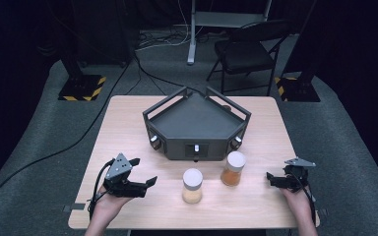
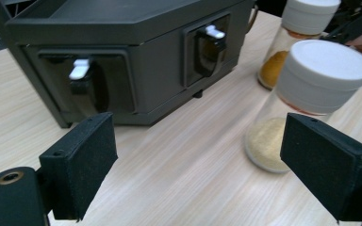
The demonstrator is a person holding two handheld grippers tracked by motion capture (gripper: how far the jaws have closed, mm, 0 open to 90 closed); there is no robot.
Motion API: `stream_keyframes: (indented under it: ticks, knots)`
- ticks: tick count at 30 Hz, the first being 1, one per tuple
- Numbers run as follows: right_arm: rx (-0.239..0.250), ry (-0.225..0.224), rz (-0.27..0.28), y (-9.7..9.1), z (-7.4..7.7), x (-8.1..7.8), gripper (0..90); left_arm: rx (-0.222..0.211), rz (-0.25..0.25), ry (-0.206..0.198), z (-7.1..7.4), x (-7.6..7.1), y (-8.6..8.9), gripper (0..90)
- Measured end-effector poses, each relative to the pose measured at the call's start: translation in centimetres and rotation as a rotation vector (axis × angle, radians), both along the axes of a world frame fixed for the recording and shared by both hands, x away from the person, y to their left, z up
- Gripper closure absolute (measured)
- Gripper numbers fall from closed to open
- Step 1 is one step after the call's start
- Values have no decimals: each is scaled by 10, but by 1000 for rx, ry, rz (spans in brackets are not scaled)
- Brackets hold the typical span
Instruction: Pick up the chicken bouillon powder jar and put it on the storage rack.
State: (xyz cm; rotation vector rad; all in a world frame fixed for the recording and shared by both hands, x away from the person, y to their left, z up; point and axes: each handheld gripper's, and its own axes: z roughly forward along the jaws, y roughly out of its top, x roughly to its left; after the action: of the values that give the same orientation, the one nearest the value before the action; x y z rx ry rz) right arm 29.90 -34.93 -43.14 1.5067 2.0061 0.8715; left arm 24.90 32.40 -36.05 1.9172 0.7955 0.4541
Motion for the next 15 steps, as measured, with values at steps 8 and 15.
stream_keyframes:
  ticks: [8, 15]
  knots:
    - [0, 0, 0, 0, 0, 0, 21, -11, -36, 1, 1, -1, -11, 110]
    - [0, 0, 0, 0, 0, 0, 21, -12, -69, 11, -3, 2, -21, 109]
